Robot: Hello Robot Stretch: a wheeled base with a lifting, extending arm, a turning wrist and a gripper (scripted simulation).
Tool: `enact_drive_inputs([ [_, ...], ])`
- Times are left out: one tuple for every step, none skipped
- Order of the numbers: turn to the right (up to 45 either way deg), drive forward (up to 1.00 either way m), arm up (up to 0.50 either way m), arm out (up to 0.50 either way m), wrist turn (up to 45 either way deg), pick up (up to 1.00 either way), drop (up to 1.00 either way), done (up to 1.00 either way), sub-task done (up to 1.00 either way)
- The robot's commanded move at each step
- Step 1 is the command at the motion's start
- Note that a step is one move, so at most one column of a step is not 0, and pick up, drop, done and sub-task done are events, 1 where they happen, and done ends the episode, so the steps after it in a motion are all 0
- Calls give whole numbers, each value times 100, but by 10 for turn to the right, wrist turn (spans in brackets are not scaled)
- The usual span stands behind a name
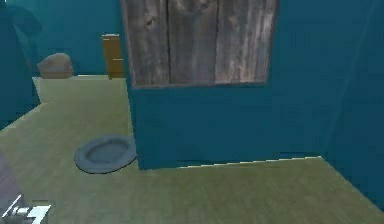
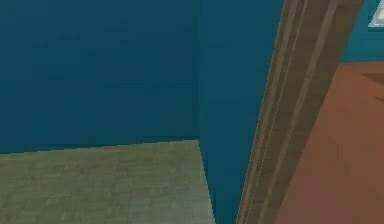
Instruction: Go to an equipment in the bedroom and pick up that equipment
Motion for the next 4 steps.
enact_drive_inputs([
  [0,70,0,0,0,0,0,0,0],
  [-420,0,0,0,0,0,0,0,0],
  [0,60,0,0,0,0,0,0,0],
  [-450,0,0,0,0,0,0,0,0],
])
